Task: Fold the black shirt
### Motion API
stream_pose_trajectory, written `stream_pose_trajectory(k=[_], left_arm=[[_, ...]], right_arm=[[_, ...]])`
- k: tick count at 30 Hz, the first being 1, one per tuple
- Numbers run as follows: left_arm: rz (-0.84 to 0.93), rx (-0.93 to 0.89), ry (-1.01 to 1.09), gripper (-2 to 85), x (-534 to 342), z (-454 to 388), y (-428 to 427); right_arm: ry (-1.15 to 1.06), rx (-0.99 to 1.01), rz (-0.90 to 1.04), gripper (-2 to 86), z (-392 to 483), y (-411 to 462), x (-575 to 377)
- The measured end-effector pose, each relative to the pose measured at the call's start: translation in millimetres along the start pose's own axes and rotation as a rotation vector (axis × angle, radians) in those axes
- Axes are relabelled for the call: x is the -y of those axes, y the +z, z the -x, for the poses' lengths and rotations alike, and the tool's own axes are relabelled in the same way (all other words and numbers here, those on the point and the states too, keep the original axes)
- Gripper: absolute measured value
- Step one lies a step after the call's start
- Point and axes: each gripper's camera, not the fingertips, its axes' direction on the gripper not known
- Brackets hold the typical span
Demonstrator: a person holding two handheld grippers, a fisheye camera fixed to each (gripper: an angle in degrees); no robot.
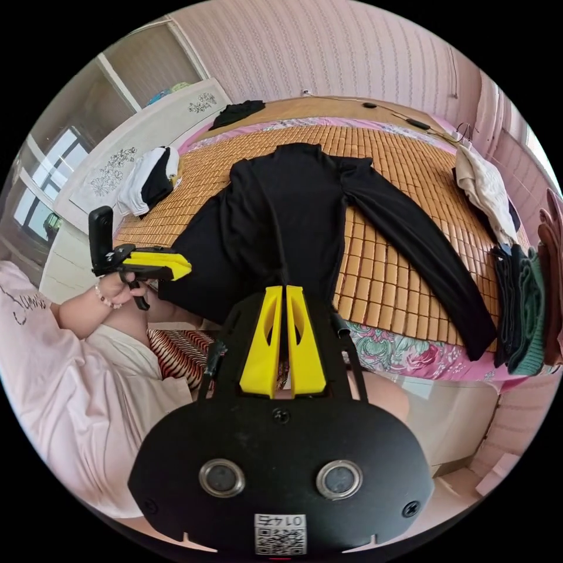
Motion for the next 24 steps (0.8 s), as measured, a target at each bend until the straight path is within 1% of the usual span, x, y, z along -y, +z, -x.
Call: stream_pose_trajectory(k=[3, 5, 6, 7, 9, 11, 12, 13, 14, 15, 17, 19, 21, 24], left_arm=[[0.005, 0.099, -0.083, -1.0, -2.9, 33.4, -5.3], [0.023, 0.237, -0.102, -1.0, -1.5, 57.0, -9.7], [0.031, 0.275, -0.108, -1.0, -0.4, 62.6, -10.8], [0.036, 0.335, -0.115, -0.9, 2.4, 73.6, -13.5], [0.037, 0.403, -0.123, -0.9, 8.2, 89.3, -17.2], [0.056, 0.466, -0.118, -1.0, 20.6, 108.5, -15.7], [0.064, 0.466, -0.104, -1.0, 24.5, 112.6, -13.5], [0.083, 0.471, -0.086, -1.0, 33.6, 121.0, -7.7], [0.094, 0.522, -0.100, -1.0, 43.6, 128.0, -1.9], [0.093, 0.547, -0.095, -1.0, 48.4, 130.0, 1.1], [0.102, 0.617, -0.056, -0.9, 64.4, 135.9, 15.3], [0.124, 0.639, -0.030, -0.9, 73.5, 141.1, 28.8], [0.136, 0.646, -0.011, -0.8, 79.6, 147.3, 42.5], [0.150, 0.660, -0.003, -0.8, 84.4, 158.7, 60.9]], right_arm=[[0.015, -0.005, 0.016, 0.6, -20.3, 0.3, -6.9], [0.040, 0.065, 0.128, 0.9, -39.6, 20.1, -9.7], [0.037, 0.065, 0.162, 0.9, -42.8, 25.6, -8.6], [0.026, 0.036, 0.216, 1.2, -47.6, 34.2, -3.4], [-0.034, -0.030, 0.224, 1.9, -49.3, 40.9, 13.8], [-0.180, -0.063, 0.141, 5.3, -41.7, 50.9, 60.9], [-0.216, -0.054, 0.114, 6.5, -38.2, 55.3, 76.6], [-0.285, -0.023, 0.065, 8.1, -30.1, 66.5, 111.4], [-0.345, 0.021, 0.025, 9.6, -19.4, 80.7, 148.8], [-0.373, 0.048, 0.007, 10.1, -13.4, 88.7, 167.7], [-0.444, 0.146, -0.041, 11.5, 12.6, 124.4, 240.9], [-0.465, 0.179, -0.042, 11.9, 32.5, 154.4, 289.9], [-0.467, 0.156, -0.029, 12.1, 48.2, 187.5, 329.0], [-0.414, 0.097, 0.082, 12.3, 55.7, 247.6, 370.5]])
